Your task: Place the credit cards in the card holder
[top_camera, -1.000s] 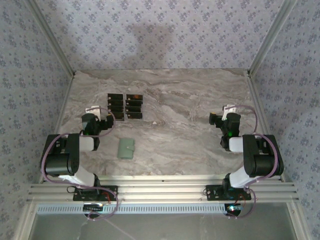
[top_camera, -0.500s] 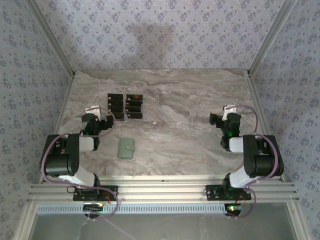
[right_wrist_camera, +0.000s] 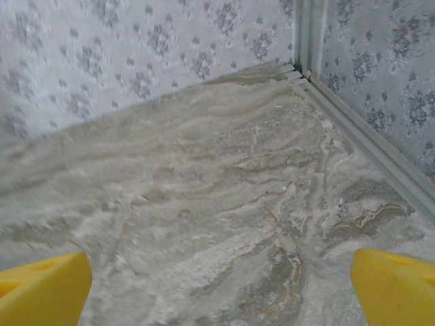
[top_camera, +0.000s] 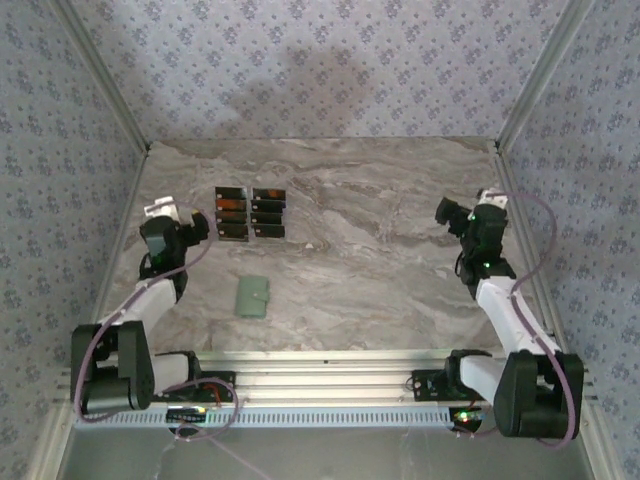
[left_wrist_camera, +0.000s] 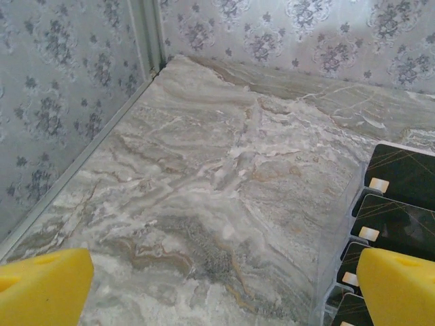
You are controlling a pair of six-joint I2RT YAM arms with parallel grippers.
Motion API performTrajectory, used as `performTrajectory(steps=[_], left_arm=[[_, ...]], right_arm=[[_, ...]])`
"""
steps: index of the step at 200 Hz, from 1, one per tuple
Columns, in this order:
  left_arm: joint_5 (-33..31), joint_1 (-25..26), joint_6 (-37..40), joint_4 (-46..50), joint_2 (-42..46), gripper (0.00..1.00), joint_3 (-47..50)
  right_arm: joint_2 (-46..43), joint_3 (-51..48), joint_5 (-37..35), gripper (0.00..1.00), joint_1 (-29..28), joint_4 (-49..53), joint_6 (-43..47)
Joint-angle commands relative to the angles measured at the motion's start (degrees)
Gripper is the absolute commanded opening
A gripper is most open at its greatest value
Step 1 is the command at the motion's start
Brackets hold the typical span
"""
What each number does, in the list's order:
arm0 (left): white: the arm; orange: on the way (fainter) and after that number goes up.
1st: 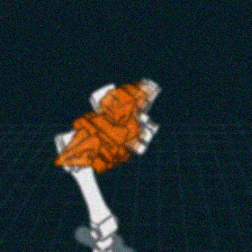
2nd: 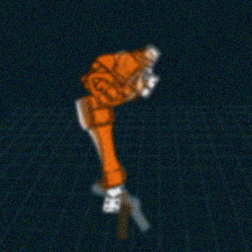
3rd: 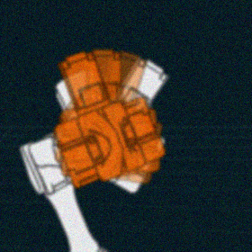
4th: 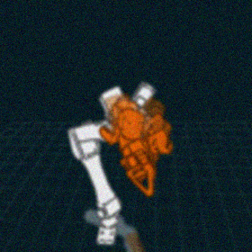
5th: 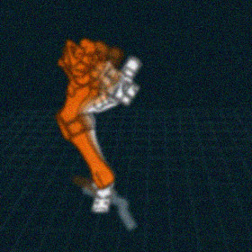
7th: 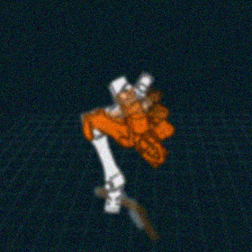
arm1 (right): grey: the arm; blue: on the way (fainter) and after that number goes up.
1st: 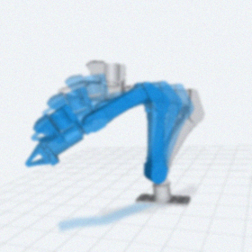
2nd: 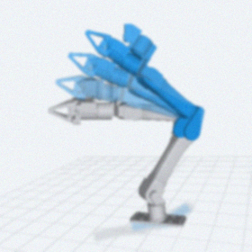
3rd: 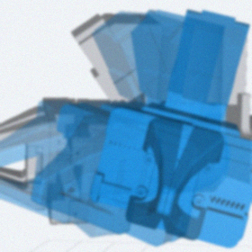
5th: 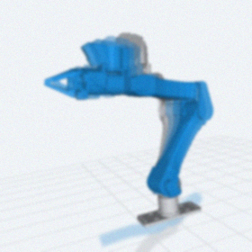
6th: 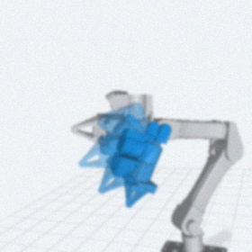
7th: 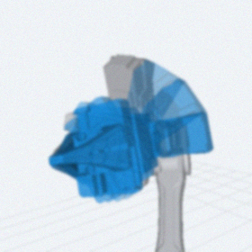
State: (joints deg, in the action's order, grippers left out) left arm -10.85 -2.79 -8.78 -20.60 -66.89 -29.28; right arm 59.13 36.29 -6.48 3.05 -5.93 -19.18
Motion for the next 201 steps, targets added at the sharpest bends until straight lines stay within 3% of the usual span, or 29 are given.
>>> performTrajectory(steps=[1,17,31,67,98,129,201], left_arm=[[-1.54,-0.24,-5.34,13.04,4.0,1.0,-4.95],[-0.03,-0.22,-10.19,22.41,6.41,1.0,-8.81],[4.0,-0.25,-14.63,30.78,7.67,1.0,-12.74],[13.99,0.58,-20.55,44.47,11.11,1.0,-15.99],[16.93,0.85,-23.43,44.56,13.51,1.0,-14.41],[18.46,0.67,-23.56,42.73,6.58,1.0,-18.75],[27.81,-2.46,-21.87,29.47,-16.66,1.0,-30.82]], right_arm=[[-1.42,1.63,9.15,1.0,-0.24,12.1,-5.09],[-1.74,2.79,14.43,1.0,-1.98,15.42,-5.07],[-1.59,4.08,17.1,0.94,-5.22,18.27,-5.45],[1.6,7.32,14.74,0.87,-21.45,23.95,-8.36],[11.43,13.95,11.56,0.83,-32.98,25.24,-12.41],[24.9,25.19,11.11,0.78,-40.05,27.23,-12.61],[43.93,43.1,9.47,0.8,-44.01,28.78,-11.54]])
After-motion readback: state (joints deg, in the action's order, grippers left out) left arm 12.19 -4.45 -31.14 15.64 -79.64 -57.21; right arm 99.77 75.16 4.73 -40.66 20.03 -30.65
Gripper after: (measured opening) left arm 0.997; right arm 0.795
